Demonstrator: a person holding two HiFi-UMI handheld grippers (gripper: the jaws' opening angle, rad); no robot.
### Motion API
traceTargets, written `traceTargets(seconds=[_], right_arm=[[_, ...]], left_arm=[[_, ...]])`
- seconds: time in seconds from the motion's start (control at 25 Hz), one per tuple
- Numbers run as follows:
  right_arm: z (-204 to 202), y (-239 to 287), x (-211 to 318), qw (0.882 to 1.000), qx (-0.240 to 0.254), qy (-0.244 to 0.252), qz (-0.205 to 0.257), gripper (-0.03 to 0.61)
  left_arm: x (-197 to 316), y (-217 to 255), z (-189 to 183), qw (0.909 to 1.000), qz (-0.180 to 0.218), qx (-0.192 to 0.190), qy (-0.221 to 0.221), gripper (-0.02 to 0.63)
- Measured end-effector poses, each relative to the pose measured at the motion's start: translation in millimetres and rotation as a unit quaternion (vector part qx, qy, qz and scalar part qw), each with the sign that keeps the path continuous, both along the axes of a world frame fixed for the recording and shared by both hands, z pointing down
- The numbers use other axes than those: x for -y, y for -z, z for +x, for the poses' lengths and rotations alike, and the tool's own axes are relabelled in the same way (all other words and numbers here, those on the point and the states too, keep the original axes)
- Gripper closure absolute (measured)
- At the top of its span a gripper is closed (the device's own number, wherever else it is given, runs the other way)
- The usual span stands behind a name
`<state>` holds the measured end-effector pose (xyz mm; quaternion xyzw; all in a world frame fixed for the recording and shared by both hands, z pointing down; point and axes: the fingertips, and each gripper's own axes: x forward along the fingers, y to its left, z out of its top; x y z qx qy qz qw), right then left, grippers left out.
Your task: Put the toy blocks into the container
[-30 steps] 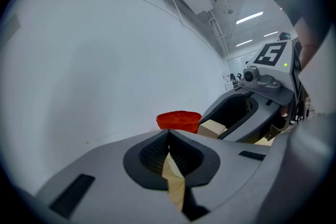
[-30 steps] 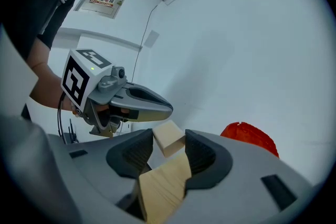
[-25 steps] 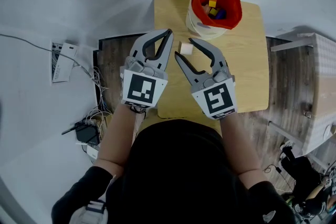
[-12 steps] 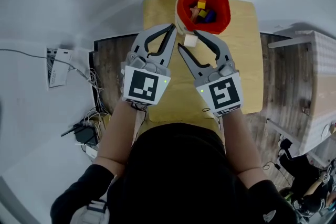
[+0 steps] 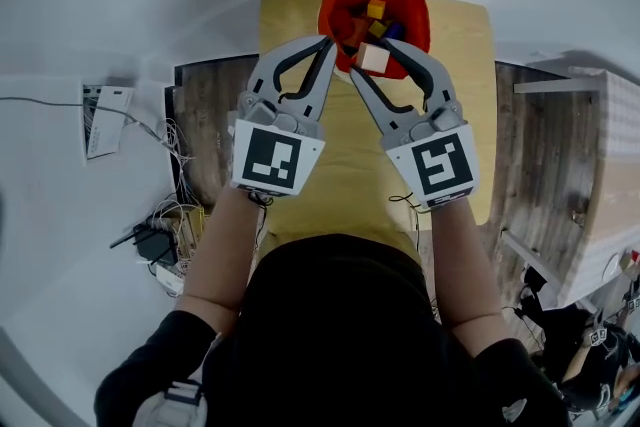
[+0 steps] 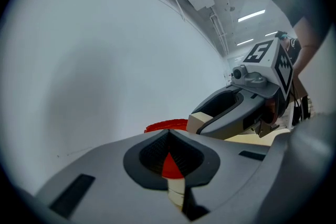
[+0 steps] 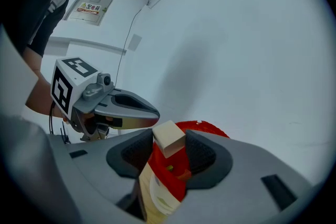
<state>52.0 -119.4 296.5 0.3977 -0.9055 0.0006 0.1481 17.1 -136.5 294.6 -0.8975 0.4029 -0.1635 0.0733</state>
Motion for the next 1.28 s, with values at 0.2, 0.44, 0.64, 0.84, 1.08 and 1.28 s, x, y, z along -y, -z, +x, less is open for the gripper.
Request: traceTargets(seconds=[0.2,0.44,0.64,0.84,1.08,1.28], right_arm=[[12,-7,14,1.0,0.009,-0.007,-0.01,0.37],[16,-12,27,1.0,0.014,-0.014,-0.015,0.37],[16,-1,33,0.999,0.027,-0.014,0.013,0.34],[16,-9,31,1.0,0.024,-0.011,0.004,0.337],[21,-14,29,1.0,-0.003,-0.019,0.005,0.362],[25,-15,25,0.999,-0.012,-0.03,-0.003,0.551]], left_arm=[[9,-10,9,0.9999,-0.008,0.003,0.005,0.604],[16,-16,13,0.9998,-0.016,0.002,0.011,0.604],[18,-19,15,0.9998,-0.017,0.006,0.011,0.604],[18,-21,17,0.9998,-0.019,0.005,0.009,0.604],[18,-23,18,0.9997,-0.022,0.005,0.006,0.604],[16,-21,16,0.9998,-0.02,0.005,0.0,0.604]])
